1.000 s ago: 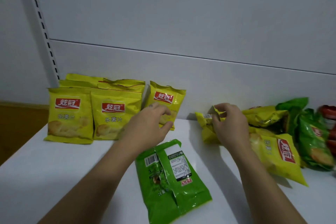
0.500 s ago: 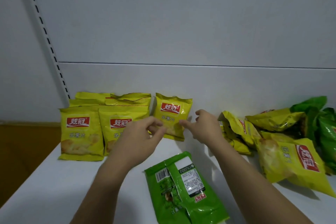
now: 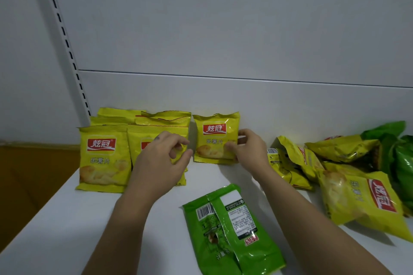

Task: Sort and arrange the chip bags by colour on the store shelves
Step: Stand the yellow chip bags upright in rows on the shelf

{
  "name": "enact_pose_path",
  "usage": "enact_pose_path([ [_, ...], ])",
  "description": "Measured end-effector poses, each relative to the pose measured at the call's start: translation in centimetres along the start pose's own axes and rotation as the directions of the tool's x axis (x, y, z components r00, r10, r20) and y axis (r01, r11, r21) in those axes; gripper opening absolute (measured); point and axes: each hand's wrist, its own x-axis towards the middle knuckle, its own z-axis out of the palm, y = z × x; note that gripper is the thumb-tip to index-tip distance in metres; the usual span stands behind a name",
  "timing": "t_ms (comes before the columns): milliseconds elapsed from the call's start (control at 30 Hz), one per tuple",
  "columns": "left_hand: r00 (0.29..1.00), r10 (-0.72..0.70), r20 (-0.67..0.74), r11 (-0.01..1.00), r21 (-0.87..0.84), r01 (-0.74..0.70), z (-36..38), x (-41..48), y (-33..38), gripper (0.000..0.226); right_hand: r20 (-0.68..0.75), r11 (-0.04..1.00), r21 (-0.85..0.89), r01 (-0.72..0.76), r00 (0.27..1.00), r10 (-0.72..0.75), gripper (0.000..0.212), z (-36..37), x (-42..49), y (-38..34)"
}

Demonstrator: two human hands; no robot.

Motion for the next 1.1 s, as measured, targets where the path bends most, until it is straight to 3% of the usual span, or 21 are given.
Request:
enact_pose_path([
  [233, 0.997, 0.024, 0.079, 1.000, -0.011, -0.023, 1.1, -0.4, 0.2, 0.010, -0.014, 0.994, -0.097, 0.060, 0.998, -0.062, 0.034, 0.6, -0.5, -0.9],
  [433, 0.984, 0.080, 0.158, 0.996, -0.044, -0.074, 2.3, -0.7, 1.7, 0.014, 0.017, 0.996, -0.087, 0.034, 0.999, -0.033, 0.067, -1.2, -1.0, -1.2],
  [533, 0.966, 0.109, 0.236, 0.992, -0.091, -0.090, 3.1, -0.7, 2.9, 0.023, -0.048, 0.978, -0.194, 0.075, 0.995, -0.086, 0.058, -4.3, -2.1, -1.1],
  [633, 0.936, 0.104, 0.336, 0.995, -0.046, -0.094, 4.2, 0.2, 3.9, 0.028, -0.135, 0.923, -0.369, 0.103, 0.977, -0.163, 0.034, -7.8, -3.4, -0.3],
  [733, 0.939, 0.087, 0.334, 0.994, 0.039, -0.106, 5.2, 1.1, 4.9, 0.029, -0.244, 0.856, -0.515, 0.041, 0.951, -0.192, 0.025, -9.7, -4.3, 0.8],
  [900, 0.944, 0.028, 0.328, 0.997, 0.061, -0.051, 6.1, 2.4, 5.7, 0.028, -0.276, 0.768, -0.638, 0.058, 0.914, -0.298, 0.042, -9.7, -4.9, 3.0],
  [967, 0.937, 0.025, 0.349, 0.999, 0.011, -0.031, 6.4, 2.4, 5.8, 0.029, -0.250, 0.687, -0.727, 0.006, 0.929, -0.272, 0.051, -10.3, -4.9, 3.5],
  [1033, 0.934, 0.016, 0.356, 0.999, -0.040, -0.001, 6.7, 2.0, 5.7, 0.028, -0.217, 0.596, -0.801, -0.055, 0.955, -0.204, 0.048, -10.7, -4.9, 4.2],
  [1100, 0.937, 0.023, 0.349, 0.998, -0.061, -0.001, 6.6, 1.5, 5.5, 0.027, -0.212, 0.568, -0.819, -0.076, 0.961, -0.178, 0.036, -11.1, -4.9, 4.4],
])
